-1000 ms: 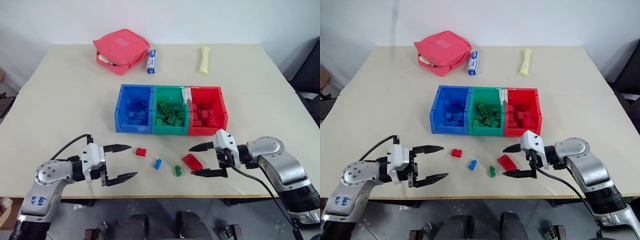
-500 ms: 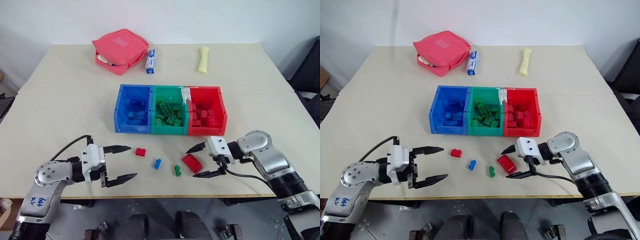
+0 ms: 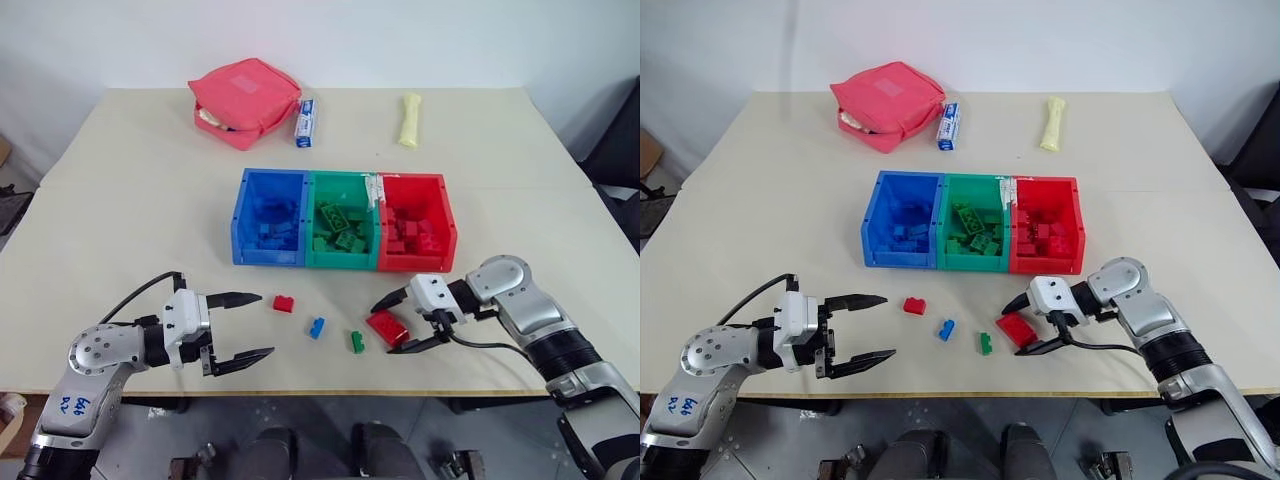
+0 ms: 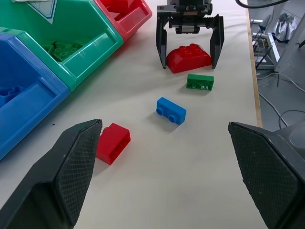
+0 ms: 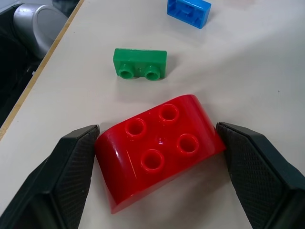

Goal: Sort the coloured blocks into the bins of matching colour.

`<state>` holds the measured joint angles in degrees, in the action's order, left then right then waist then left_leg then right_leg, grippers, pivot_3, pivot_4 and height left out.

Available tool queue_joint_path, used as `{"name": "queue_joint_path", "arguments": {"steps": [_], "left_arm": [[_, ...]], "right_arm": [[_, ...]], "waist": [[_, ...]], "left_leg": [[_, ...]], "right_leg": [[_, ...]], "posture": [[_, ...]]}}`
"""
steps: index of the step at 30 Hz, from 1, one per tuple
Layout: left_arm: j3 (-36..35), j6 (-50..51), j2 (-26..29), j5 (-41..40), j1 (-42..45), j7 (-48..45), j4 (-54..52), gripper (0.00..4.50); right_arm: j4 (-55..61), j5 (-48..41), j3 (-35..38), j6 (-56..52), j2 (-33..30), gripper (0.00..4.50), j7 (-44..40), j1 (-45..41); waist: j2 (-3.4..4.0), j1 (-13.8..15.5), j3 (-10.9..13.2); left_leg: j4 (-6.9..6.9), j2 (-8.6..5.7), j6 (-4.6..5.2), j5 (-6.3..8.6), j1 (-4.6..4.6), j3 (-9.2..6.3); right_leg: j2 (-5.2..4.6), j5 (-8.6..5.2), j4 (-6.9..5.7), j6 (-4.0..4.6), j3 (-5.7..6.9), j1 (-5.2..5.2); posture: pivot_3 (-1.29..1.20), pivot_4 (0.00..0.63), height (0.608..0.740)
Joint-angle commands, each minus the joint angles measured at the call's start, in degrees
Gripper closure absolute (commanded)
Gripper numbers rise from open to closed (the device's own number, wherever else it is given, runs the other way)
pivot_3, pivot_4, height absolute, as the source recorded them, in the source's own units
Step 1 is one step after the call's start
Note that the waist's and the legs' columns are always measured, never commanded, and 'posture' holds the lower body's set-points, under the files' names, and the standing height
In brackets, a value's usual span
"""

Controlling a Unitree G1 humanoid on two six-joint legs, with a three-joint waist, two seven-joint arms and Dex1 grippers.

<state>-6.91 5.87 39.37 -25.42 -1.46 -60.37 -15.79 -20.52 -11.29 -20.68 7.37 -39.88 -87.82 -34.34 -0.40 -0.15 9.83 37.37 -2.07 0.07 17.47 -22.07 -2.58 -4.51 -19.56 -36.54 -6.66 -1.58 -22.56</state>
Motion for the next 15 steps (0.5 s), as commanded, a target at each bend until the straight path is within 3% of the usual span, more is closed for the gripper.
{"name": "queue_joint_path", "arguments": {"steps": [1, 10, 15], "left_arm": [[-0.78, -0.20, 0.13, -0.76, -0.40, 0.61, -2.52, 0.00], [0.18, -0.39, -1.89, -1.03, 2.02, 2.20, -1.84, 0.00], [-0.62, -2.19, -5.94, -1.10, 6.50, 5.38, 1.77, 0.00]], "right_arm": [[1.30, -0.50, 0.86, -1.73, -1.13, 0.87, -2.56, 2.44], [18.60, -10.82, 13.55, -18.45, -2.64, 0.87, 8.37, 7.16], [20.58, -14.18, 22.75, -30.59, -0.16, 0.87, 24.25, 2.84]], "waist": [[0.00, 0.08, 0.00], [0.04, 0.07, 0.03], [0.04, -0.01, 0.03]], "left_leg": [[0.00, 0.00, 0.00, 0.00, 0.00, -0.01], [0.00, 0.00, 0.00, 0.00, -0.03, -0.01], [-0.01, 0.01, -0.02, -0.01, -0.03, -0.01]], "right_leg": [[0.00, 0.00, 0.00, 0.00, 0.01, 0.01], [0.00, 0.00, 0.00, 0.00, 0.00, -0.03], [0.01, 0.00, -0.01, 0.00, 0.00, -0.03]], "posture": [[0.00, 0.150, 0.740], [0.00, 0.150, 0.740], [0.00, 0.150, 0.740]]}}
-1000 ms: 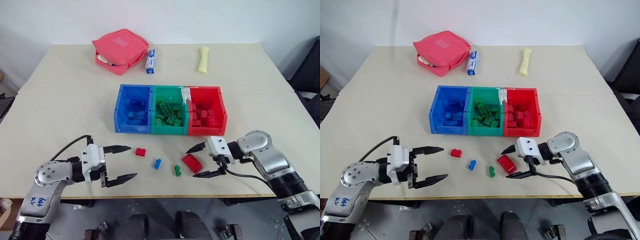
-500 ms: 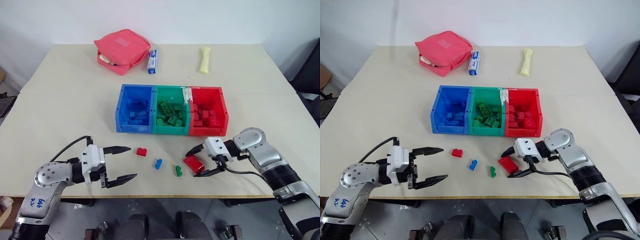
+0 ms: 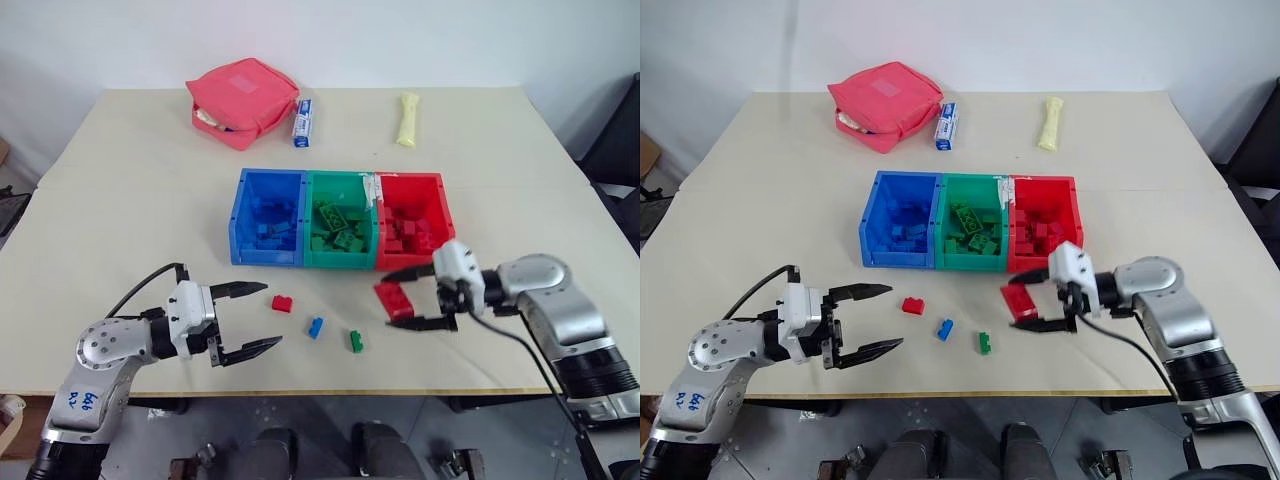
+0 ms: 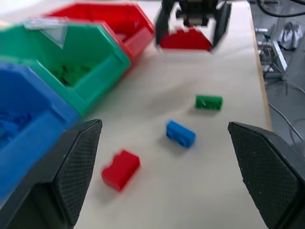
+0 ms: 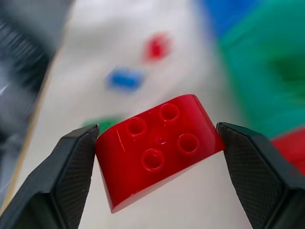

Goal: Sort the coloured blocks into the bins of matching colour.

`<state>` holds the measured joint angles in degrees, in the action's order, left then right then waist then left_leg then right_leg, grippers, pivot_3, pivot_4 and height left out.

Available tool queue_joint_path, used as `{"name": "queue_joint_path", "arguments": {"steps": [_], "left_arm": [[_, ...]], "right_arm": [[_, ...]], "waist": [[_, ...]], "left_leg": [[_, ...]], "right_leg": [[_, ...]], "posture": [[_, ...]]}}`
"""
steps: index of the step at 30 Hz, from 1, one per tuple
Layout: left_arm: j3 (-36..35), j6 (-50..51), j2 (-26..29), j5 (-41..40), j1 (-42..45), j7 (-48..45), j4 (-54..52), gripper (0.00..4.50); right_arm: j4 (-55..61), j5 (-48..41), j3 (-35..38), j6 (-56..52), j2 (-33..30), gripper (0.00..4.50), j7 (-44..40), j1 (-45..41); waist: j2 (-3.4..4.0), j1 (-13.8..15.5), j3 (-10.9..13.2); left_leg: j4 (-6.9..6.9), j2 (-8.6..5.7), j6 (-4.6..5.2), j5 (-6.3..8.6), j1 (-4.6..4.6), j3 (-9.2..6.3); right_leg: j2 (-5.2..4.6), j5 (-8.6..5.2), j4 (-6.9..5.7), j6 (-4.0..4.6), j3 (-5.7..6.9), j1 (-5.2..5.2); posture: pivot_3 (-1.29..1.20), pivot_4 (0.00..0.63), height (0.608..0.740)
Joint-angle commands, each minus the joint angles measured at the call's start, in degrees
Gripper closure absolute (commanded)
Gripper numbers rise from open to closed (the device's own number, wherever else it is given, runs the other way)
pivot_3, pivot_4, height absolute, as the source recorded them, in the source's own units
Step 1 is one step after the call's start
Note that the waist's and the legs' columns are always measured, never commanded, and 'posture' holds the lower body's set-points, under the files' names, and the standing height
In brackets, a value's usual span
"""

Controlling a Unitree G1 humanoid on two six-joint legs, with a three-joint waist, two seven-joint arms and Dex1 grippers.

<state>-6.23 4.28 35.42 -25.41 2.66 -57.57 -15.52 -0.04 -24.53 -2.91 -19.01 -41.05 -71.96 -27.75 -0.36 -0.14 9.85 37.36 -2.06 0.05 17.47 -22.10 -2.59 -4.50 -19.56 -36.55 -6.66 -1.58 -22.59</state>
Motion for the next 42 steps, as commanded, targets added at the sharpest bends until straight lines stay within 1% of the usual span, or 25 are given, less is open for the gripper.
{"name": "queue_joint_path", "arguments": {"steps": [1, 4, 6, 7, 9, 10, 13, 15, 18, 19, 23, 25, 26, 27, 28, 30, 33, 34, 36, 37, 39, 40, 42], "left_arm": [[-1.81, -0.03, -3.09, -1.79, 3.53, 3.90, 2.27, 0.00], [-2.80, 0.75, -5.40, -2.79, 5.46, 6.24, 3.57, 0.00], [-3.07, 0.75, -5.98, -3.02, 5.58, 6.56, 3.82, 0.00], [-3.28, 0.77, -6.10, -3.17, 5.38, 6.65, 3.83, 0.00], [-3.82, 0.92, -5.95, -3.57, 4.62, 6.64, 3.50, 0.00], [-4.01, 0.94, -5.85, -3.68, 4.34, 6.63, 3.37, 0.00], [-4.78, 0.74, -5.40, -3.90, 3.84, 6.52, 3.47, 0.00], [-5.24, 3.14, -3.24, -5.73, 2.80, 3.98, 2.77, 0.00], [-6.37, 3.51, -0.10, -6.03, 3.03, 1.33, 3.75, 0.00], [-6.61, 3.06, 0.70, -5.56, 3.15, 0.84, 4.43, 0.00], [-6.10, 0.36, 3.63, -2.85, 2.37, -2.69, 7.49, 0.00], [-5.79, -1.03, 4.24, -2.18, 1.88, -4.23, 8.44, 0.00], [-5.48, -1.87, 4.66, -1.83, 1.52, -5.34, 8.81, 0.00], [-5.22, -2.67, 4.96, -1.91, 1.23, -6.89, 9.25, 0.00], [-4.93, -2.93, 5.34, -1.79, 1.32, -8.00, 9.98, 0.00], [-4.61, -2.79, 5.67, -1.77, 2.57, -9.09, 11.74, 0.00], [-3.91, -2.23, 6.05, -1.98, 5.05, -10.50, 14.02, 0.00], [-3.77, -2.15, 6.08, -2.01, 5.51, -10.84, 14.43, 0.00], [-3.55, -2.69, 5.82, -1.57, 6.48, -11.13, 15.22, 0.00], [-3.69, -2.96, 5.39, -2.06, 6.94, -11.52, 15.38, 0.00], [-3.41, -1.19, 6.28, -3.22, 6.62, -13.18, 13.91, 0.00], [-3.30, -0.63, 6.82, -3.62, 6.19, -14.16, 13.18, 0.00], [-3.19, -1.32, 7.40, -3.37, 5.20, -15.82, 13.01, 0.00]], "right_arm": [[-2.38, 1.05, 5.47, -5.20, 1.41, 0.87, 12.16, -6.39], [-9.77, 5.14, 4.96, -7.35, 3.43, 0.87, 20.08, -13.57], [-14.36, 6.65, 4.53, -5.53, 4.96, 0.87, 21.87, -17.08], [-15.87, 7.22, 4.01, -4.81, 5.17, 0.87, 21.47, -18.05], [-17.56, 6.76, 3.99, -6.09, 5.85, 0.15, 20.89, -19.53], [-17.56, 6.36, 3.76, -6.59, 5.85, 0.02, 19.73, -19.70], [-15.72, 5.58, 3.85, -6.18, 5.97, 0.02, 17.80, -18.71], [-13.59, 5.34, 4.87, -3.90, 5.61, 0.02, 17.03, -16.91], [-9.27, 2.08, 7.41, -4.93, 4.23, 0.02, 14.50, -13.42], [-6.83, 0.66, 7.94, -5.82, 3.39, 0.02, 13.04, -11.54], [2.46, -3.03, 10.34, -3.36, -0.48, 0.02, 6.31, -1.11], [5.29, -3.40, 11.42, -2.71, -1.96, 0.02, 5.42, 2.89], [5.90, -3.10, 12.40, -1.65, -3.08, 0.02, 4.83, 5.35], [5.43, -1.12, 13.14, 1.93, -4.31, 0.02, 4.29, 7.90], [4.87, -0.01, 14.20, 4.10, -6.54, 0.02, 2.25, 11.53], [3.34, 1.09, 16.37, 7.66, -9.25, 0.02, 0.39, 16.80], [2.02, 1.96, 17.26, 12.14, -9.76, 0.02, 0.46, 19.64], [1.79, 2.25, 17.05, 13.44, -9.70, 0.02, 0.26, 19.92], [5.73, 0.10, 14.47, 9.45, -8.94, 0.02, 0.37, 19.61], [8.06, -0.55, 12.03, 7.54, -8.69, 0.02, -0.27, 18.96], [12.73, -1.41, 5.92, 3.71, -7.17, 0.02, -1.03, 16.56], [15.16, -2.41, 2.91, 0.16, -6.48, 0.02, -1.01, 15.11], [17.52, -0.67, -2.57, -2.36, -5.52, 0.02, -1.38, 12.59]], "waist": [[0.00, -0.10, 0.00], [0.00, -0.21, 0.00], [0.00, -0.21, 0.00], [0.00, -0.19, 0.00], [0.00, -0.20, 0.00], [0.00, -0.20, 0.00], [0.00, -0.12, 0.00], [0.00, -0.13, 0.00], [0.00, -0.05, 0.00], [0.00, 0.11, 0.00], [0.00, 0.14, 0.00], [0.00, 0.09, 0.00], [0.00, 0.06, 0.00], [0.00, 0.03, 0.00], [0.00, 0.05, 0.00], [0.00, 0.31, 0.00], [0.00, 0.17, 0.00], [0.00, -0.06, 0.00], [0.01, -0.34, 0.00], [0.01, -0.58, 0.00], [0.00, -0.96, 0.00], [0.01, -1.21, 0.00], [0.01, -1.39, 0.00]], "left_leg": [[0.01, -0.01, 0.00, 0.00, 0.00, 0.02], [0.06, -0.04, -0.01, -0.02, -0.03, 0.07], [0.01, -0.05, -0.02, -0.03, -0.04, 0.11], [-0.02, -0.04, -0.03, -0.03, -0.06, 0.10], [-0.04, -0.03, -0.04, -0.04, -0.12, 0.11], [-0.04, -0.04, -0.03, -0.03, -0.21, 0.11], [0.07, -0.08, 0.03, -0.01, -0.43, 0.13], [0.23, -0.08, 0.04, 0.00, -0.67, 0.11], [0.45, -0.05, 0.03, 0.00, -0.90, 0.06], [0.51, -0.06, 0.02, 0.00, -0.91, 0.05], [0.62, -0.06, 0.05, -0.01, -0.94, 0.00], [0.60, -0.06, 0.05, -0.01, -0.94, 0.01], [0.59, -0.05, 0.06, 0.00, -0.94, 0.01], [0.58, -0.06, 0.06, 0.00, -0.94, 0.03], [0.59, -0.05, 0.06, 0.00, -0.94, 0.04], [0.58, -0.06, 0.07, 0.00, -0.94, 0.05], [0.62, -0.06, 0.10, 0.00, -0.92, 0.07], [0.63, -0.07, 0.11, -0.02, -0.90, 0.08], [0.62, -0.04, 0.09, -0.04, -0.82, 0.16], [0.58, -0.03, 0.08, -0.04, -0.76, 0.19], [0.55, 0.02, 0.05, -0.02, -0.71, 0.19], [0.55, 0.04, 0.04, -0.02, -0.71, 0.19], [0.56, 0.04, 0.03, -0.01, -0.73, 0.17]], "right_leg": [[0.00, 0.00, -0.02, 0.00, -0.01, -0.01], [0.00, 0.00, -0.16, 0.00, -0.03, -0.11], [0.01, 0.00, -0.24, 0.00, -0.05, -0.19], [0.02, 0.00, -0.26, 0.00, -0.04, -0.25], [0.02, 0.00, -0.36, 0.00, -0.04, -0.34], [0.02, 0.00, -0.44, 0.00, -0.04, -0.38], [-0.02, 0.00, -0.50, -0.01, -0.04, -0.59], [-0.02, 0.01, -0.53, -0.02, -0.02, -0.78], [0.00, 0.01, -0.52, -0.02, 0.02, -0.95], [-0.01, 0.01, -0.53, -0.02, 0.03, -0.94], [-0.03, 0.01, -0.51, -0.03, 0.04, -0.86], [-0.02, 0.02, -0.49, -0.03, 0.03, -0.87], [-0.01, 0.02, -0.49, -0.03, 0.03, -0.88], [-0.02, 0.02, -0.49, -0.03, 0.02, -0.88], [-0.01, 0.02, -0.48, -0.03, 0.01, -0.88], [-0.02, 0.02, -0.46, -0.03, 0.01, -0.87], [-0.02, 0.02, -0.47, -0.04, 0.00, -0.82], [-0.02, 0.02, -0.50, -0.04, -0.01, -0.81], [0.02, 0.02, -0.57, -0.04, -0.09, -0.82], [0.03, 0.02, -0.61, -0.04, -0.11, -0.82], [0.06, 0.02, -0.71, -0.03, -0.12, -0.85], [0.07, 0.02, -0.72, -0.03, -0.12, -0.85], [0.06, 0.01, -0.76, -0.03, -0.12, -0.89]], "posture": [[0.00, 0.150, 0.740], [0.00, 0.150, 0.740], [0.00, 0.150, 0.740], [0.00, 0.150, 0.740], [0.00, 0.150, 0.740], [0.00, 0.150, 0.740], [0.00, 0.150, 0.740], [0.00, 0.150, 0.740], [0.00, 0.150, 0.740], [0.00, 0.150, 0.740], [0.00, 0.150, 0.740], [0.00, 0.150, 0.740], [0.00, 0.150, 0.740], [0.00, 0.150, 0.740], [0.00, 0.150, 0.740], [0.00, 0.150, 0.740], [0.00, 0.150, 0.740], [0.00, 0.150, 0.740], [0.00, 0.150, 0.740], [0.00, 0.150, 0.740], [0.00, 0.150, 0.740], [0.00, 0.150, 0.740], [0.00, 0.150, 0.740]]}}
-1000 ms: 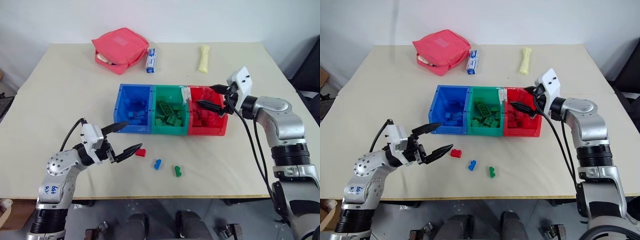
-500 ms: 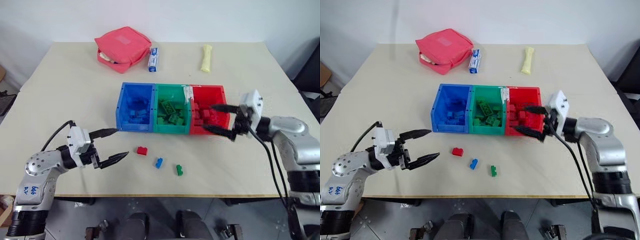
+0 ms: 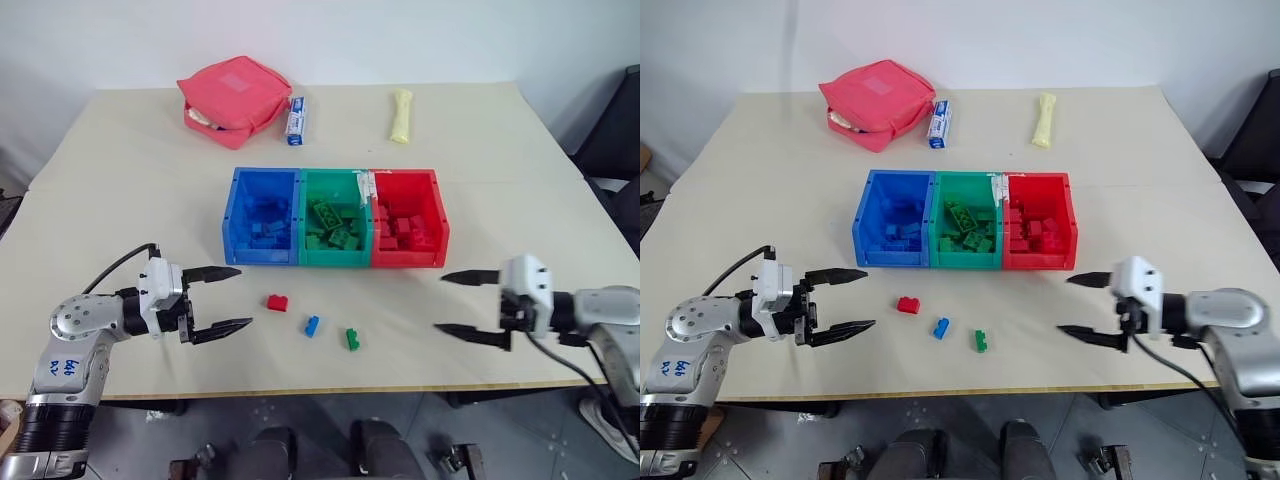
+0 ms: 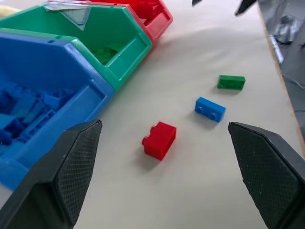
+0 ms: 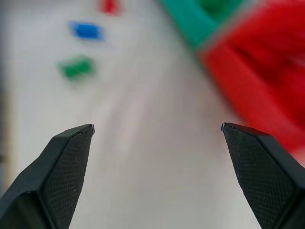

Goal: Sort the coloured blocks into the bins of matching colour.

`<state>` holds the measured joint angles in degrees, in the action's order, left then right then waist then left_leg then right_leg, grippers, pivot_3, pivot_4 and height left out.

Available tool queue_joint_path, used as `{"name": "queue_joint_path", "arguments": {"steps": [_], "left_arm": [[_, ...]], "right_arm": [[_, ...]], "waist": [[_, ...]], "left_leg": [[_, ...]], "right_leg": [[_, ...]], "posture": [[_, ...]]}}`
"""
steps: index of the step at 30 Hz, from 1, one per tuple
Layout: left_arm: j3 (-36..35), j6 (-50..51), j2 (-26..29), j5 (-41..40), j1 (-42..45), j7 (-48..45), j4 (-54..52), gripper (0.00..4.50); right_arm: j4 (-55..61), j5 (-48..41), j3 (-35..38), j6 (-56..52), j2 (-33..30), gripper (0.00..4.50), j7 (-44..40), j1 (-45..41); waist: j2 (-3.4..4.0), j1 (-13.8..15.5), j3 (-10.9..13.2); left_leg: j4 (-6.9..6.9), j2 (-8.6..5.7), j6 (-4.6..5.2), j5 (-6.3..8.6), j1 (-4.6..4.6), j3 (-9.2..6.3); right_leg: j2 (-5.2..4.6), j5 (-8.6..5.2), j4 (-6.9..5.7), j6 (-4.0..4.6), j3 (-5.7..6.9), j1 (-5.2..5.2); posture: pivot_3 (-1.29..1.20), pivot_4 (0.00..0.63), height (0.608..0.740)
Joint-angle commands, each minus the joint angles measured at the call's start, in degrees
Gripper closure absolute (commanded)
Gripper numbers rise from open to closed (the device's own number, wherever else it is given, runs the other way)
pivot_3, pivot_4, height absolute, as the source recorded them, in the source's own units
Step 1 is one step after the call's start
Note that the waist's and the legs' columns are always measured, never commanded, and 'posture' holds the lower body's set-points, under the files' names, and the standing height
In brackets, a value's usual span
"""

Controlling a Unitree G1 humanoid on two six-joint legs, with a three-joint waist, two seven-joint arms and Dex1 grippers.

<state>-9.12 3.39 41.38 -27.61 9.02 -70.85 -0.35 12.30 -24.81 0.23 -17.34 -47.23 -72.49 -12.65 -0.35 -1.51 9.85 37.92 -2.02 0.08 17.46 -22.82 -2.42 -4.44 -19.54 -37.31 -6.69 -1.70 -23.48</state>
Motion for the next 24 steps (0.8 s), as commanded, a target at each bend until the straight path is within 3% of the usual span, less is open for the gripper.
{"name": "queue_joint_path", "arguments": {"steps": [1, 6, 13, 16, 23, 24], "left_arm": [[-0.14, -1.70, 1.68, -0.54, -1.84, -3.55, -1.85, 0.00], [0.04, -3.32, 3.11, 0.83, -4.61, -5.39, -1.78, 0.00], [-1.18, -2.85, 2.36, 0.23, -8.19, -2.34, -5.09, 0.00], [-1.21, -2.43, 1.92, -0.06, -9.77, -0.96, -7.15, 0.00], [-2.82, -0.27, 1.51, -1.67, -9.89, 2.37, -8.79, 0.00], [-3.07, 0.02, 1.32, -1.92, -9.85, 2.84, -8.94, 0.00]], "right_arm": [[5.67, 0.71, -8.45, -5.19, 1.27, 0.02, -0.92, -3.79], [3.26, 6.22, -17.15, -6.96, 4.82, 0.02, 1.30, -8.25], [-6.00, 10.60, -19.31, -2.59, 10.58, 0.02, 4.35, -10.35], [-8.32, 12.71, -20.84, 1.06, 10.42, 0.63, 2.72, -10.47], [-10.85, 11.62, -18.34, 3.57, 12.82, 2.92, 3.10, -12.42], [-11.02, 11.45, -17.96, 3.92, 12.95, 3.07, 3.15, -12.57]], "waist": [[0.00, 0.05, 0.00], [-0.02, 0.67, -0.01], [-0.02, 1.28, -0.01], [-0.02, 1.26, -0.01], [-0.03, 1.25, -0.02], [-0.03, 1.25, -0.02]], "left_leg": [[0.00, 0.00, -0.01, 0.01, 0.00, -0.01], [0.02, -0.07, 0.02, 0.02, -0.05, -0.08], [0.05, -0.09, 0.03, 0.03, -0.09, -0.08], [0.04, -0.10, 0.03, 0.04, -0.09, -0.08], [0.06, -0.09, 0.03, 0.03, -0.08, -0.07], [0.05, -0.09, 0.03, 0.03, -0.08, -0.08]], "right_leg": [[-0.01, 0.00, 0.00, 0.00, 0.00, 0.00], [-0.09, 0.00, 0.13, 0.01, 0.03, 0.02], [-0.09, 0.00, 0.17, 0.00, 0.03, 0.01], [-0.09, 0.00, 0.16, 0.00, 0.04, 0.00], [-0.08, 0.00, 0.11, 0.00, 0.05, 0.00], [-0.08, 0.00, 0.10, 0.00, 0.05, 0.00]], "posture": [[0.00, 0.150, 0.740], [0.00, 0.150, 0.740], [0.00, 0.150, 0.740], [0.00, 0.150, 0.740], [0.00, 0.150, 0.740], [0.00, 0.150, 0.740]]}}
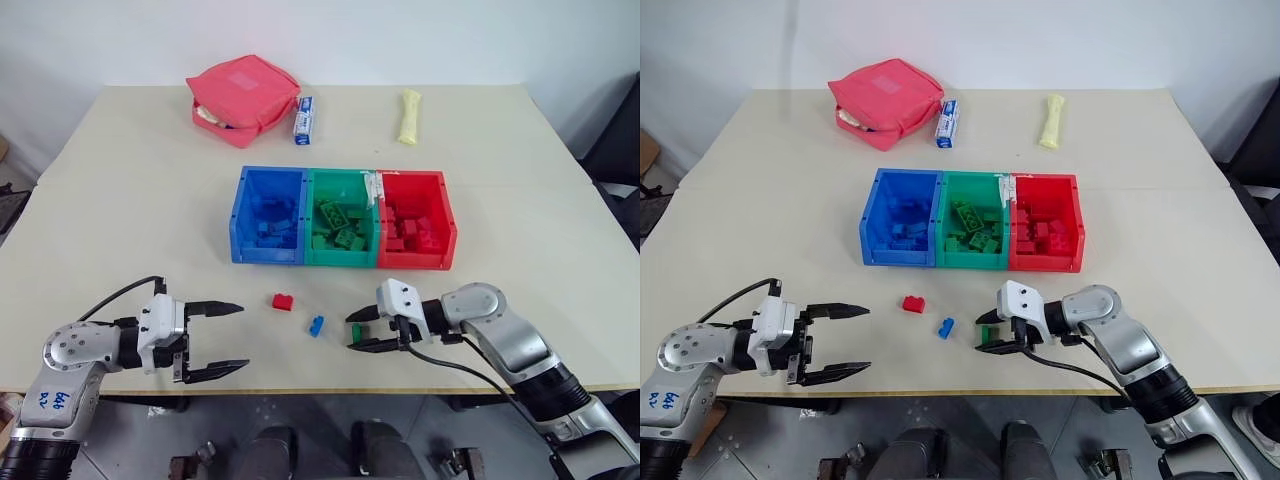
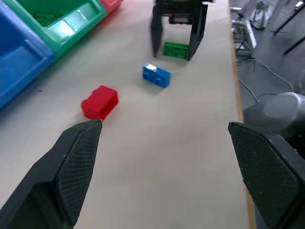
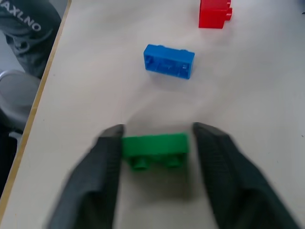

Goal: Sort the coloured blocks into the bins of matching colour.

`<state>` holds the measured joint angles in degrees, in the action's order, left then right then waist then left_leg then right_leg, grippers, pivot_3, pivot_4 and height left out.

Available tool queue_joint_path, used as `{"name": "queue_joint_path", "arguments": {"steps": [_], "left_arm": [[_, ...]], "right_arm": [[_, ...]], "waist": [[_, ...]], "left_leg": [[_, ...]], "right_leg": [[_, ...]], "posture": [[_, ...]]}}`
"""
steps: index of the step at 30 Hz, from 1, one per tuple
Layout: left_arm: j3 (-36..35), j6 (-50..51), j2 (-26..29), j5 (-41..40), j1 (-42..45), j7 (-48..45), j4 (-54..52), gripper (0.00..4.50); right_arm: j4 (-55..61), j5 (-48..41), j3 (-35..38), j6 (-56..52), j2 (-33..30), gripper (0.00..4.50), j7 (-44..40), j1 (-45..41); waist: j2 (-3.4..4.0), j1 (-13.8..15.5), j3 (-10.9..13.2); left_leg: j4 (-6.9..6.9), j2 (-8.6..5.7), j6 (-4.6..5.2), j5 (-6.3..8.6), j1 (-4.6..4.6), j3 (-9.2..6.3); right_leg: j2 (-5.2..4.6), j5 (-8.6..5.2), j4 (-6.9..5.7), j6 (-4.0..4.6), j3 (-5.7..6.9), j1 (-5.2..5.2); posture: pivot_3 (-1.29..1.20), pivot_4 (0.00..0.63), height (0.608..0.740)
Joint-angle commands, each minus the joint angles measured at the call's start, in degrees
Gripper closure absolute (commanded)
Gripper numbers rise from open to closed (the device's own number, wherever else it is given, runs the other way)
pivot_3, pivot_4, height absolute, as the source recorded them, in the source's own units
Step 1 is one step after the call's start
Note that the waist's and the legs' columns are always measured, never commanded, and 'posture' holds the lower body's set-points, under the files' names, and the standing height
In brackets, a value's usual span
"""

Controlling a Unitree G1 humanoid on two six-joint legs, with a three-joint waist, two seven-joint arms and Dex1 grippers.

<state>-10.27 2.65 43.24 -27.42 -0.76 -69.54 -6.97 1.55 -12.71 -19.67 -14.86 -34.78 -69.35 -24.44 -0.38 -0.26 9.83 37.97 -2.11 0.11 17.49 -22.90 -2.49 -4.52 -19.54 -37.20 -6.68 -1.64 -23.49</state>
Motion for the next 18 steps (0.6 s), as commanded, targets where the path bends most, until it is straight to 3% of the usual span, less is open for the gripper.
{"name": "queue_joint_path", "arguments": {"steps": [1, 6, 15, 18], "left_arm": [[-2.28, 0.94, -0.86, -2.34, -0.08, 2.17, -2.49, 0.00], [-7.25, 3.68, -5.67, -5.36, 0.63, 11.62, -4.36, 0.00], [-9.25, 4.08, -9.27, -5.22, -3.01, 17.35, -6.73, 0.00], [-9.80, 3.98, -9.48, -5.43, -3.48, 18.30, -6.81, 0.00]], "right_arm": [[-0.21, -1.03, 2.48, 1.65, 0.66, 3.06, 0.06, -0.99], [0.03, -7.87, 10.02, -6.96, 4.96, 3.06, 5.53, -9.53], [-22.88, 0.32, 12.88, 2.92, 11.76, 3.06, 16.13, -27.33], [-24.54, -0.65, 12.93, 2.74, 12.63, 2.03, 14.30, -28.41]], "waist": [[0.00, 0.00, 0.00], [0.01, -0.43, 0.01], [0.00, -1.21, 0.00], [0.00, -1.34, 0.00]], "left_leg": [[0.00, 0.00, 0.00, 0.00, 0.00, 0.00], [0.05, 0.01, -0.03, -0.02, -0.01, 0.03], [0.01, -0.06, -0.05, -0.02, -0.03, -0.04], [0.02, -0.07, -0.05, -0.01, -0.04, -0.05]], "right_leg": [[0.00, 0.00, -0.01, 0.00, 0.00, 0.00], [0.02, 0.00, -0.15, 0.00, -0.02, -0.07], [-0.02, 0.00, -0.43, 0.00, 0.06, -0.14], [-0.03, 0.00, -0.43, 0.00, 0.08, -0.13]], "posture": [[0.00, 0.150, 0.740], [0.00, 0.150, 0.740], [0.00, 0.150, 0.740], [0.00, 0.150, 0.740]]}}
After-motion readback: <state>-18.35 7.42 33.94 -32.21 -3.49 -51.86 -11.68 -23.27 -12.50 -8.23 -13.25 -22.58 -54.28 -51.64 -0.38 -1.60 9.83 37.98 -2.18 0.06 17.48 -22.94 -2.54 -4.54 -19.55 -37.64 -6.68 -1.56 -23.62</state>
